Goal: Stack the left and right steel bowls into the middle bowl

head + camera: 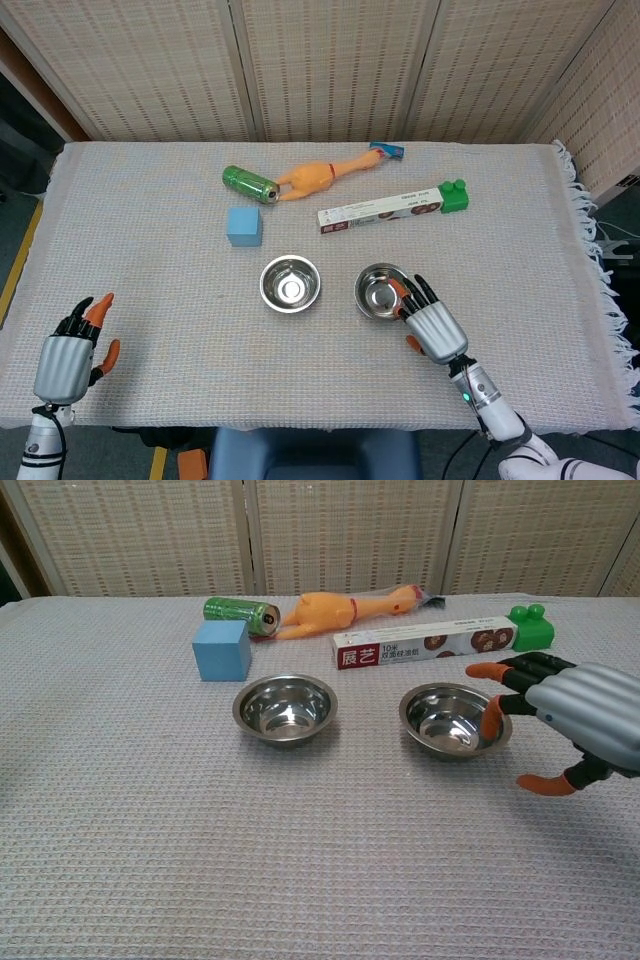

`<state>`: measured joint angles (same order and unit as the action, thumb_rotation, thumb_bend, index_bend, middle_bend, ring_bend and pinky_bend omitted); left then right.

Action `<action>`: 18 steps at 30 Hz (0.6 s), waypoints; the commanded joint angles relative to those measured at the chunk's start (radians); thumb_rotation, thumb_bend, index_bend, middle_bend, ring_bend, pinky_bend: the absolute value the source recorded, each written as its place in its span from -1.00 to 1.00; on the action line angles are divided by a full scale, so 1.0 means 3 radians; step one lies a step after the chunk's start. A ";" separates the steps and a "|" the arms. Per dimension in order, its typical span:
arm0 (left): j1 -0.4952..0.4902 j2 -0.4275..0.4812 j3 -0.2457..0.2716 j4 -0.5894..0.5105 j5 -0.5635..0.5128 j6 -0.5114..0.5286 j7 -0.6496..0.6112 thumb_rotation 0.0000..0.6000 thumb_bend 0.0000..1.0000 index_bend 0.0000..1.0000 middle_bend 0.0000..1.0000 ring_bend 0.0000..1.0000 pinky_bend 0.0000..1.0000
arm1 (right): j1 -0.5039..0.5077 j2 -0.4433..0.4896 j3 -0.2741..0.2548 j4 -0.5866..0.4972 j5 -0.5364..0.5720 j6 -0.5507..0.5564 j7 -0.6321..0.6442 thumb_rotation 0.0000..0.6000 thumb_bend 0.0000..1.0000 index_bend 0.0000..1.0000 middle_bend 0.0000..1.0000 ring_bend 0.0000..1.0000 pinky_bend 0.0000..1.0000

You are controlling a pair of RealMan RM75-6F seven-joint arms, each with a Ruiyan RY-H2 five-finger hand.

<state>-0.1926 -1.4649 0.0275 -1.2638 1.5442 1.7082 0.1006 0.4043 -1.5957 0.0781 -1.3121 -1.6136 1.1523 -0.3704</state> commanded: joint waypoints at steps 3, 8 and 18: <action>0.0026 0.0040 -0.0051 -0.0011 -0.0010 -0.0059 -0.0030 1.00 -0.16 -0.99 -0.59 -0.77 -0.30 | 0.0180 -0.0356 0.0137 0.0383 0.0195 -0.0144 -0.0056 1.00 -0.62 -0.16 -1.00 -1.00 -1.00; 0.0030 0.0062 -0.0101 -0.0014 0.0000 -0.0108 -0.0034 1.00 -0.15 -1.00 -0.59 -0.77 -0.30 | 0.0330 -0.0615 0.0210 0.0720 0.0292 -0.0238 -0.0011 1.00 -0.51 0.00 -1.00 -1.00 -1.00; 0.0065 0.0093 -0.0158 -0.0029 0.0046 -0.0130 -0.0075 1.00 -0.13 -1.00 -0.59 -0.77 -0.30 | 0.0371 -0.0806 0.0198 0.1011 0.0113 0.0253 0.0271 1.00 -0.31 0.67 -0.87 -1.00 -1.00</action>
<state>-0.1739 -1.4371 -0.0194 -1.2717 1.5566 1.6686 0.0774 0.5166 -1.8345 0.1367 -1.0136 -1.5617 1.1867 -0.3122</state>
